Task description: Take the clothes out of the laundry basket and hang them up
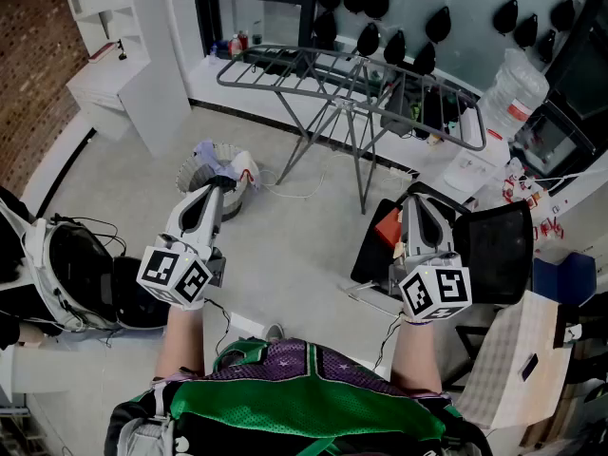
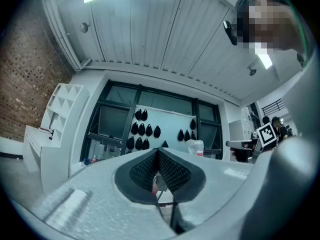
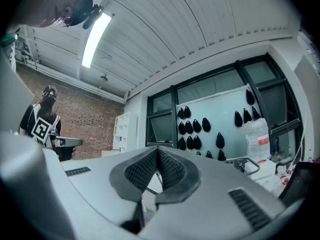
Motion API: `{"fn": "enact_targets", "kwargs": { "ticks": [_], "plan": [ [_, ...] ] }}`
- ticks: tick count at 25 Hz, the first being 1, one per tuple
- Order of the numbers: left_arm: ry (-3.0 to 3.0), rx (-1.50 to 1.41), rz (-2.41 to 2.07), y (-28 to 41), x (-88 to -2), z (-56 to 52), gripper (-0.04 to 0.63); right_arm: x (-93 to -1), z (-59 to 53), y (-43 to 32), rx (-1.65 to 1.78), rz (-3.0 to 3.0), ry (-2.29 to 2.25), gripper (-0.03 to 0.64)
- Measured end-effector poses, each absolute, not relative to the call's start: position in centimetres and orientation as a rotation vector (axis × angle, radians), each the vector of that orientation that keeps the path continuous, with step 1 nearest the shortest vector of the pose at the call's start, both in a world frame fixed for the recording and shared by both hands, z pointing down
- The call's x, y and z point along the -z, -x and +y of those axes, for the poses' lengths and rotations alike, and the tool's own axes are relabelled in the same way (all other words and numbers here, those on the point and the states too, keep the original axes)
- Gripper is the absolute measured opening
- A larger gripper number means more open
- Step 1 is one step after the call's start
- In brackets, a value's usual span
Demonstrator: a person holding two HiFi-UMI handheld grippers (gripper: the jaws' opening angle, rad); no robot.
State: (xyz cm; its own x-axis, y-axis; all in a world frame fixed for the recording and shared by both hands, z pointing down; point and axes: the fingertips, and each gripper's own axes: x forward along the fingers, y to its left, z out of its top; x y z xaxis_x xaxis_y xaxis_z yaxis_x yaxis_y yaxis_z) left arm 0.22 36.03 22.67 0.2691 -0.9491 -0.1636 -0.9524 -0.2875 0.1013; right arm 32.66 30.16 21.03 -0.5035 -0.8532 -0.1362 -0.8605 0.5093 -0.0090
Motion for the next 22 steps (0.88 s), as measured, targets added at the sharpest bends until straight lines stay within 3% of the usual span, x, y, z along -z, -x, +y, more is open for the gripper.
{"fn": "enact_targets", "kwargs": {
  "ticks": [22],
  "plan": [
    [2.401,-0.250,1.926,-7.0,-22.1,40.8,0.017,-21.0,33.9,-38.0,-0.022,2.662,1.323,-0.002]
  ]
}}
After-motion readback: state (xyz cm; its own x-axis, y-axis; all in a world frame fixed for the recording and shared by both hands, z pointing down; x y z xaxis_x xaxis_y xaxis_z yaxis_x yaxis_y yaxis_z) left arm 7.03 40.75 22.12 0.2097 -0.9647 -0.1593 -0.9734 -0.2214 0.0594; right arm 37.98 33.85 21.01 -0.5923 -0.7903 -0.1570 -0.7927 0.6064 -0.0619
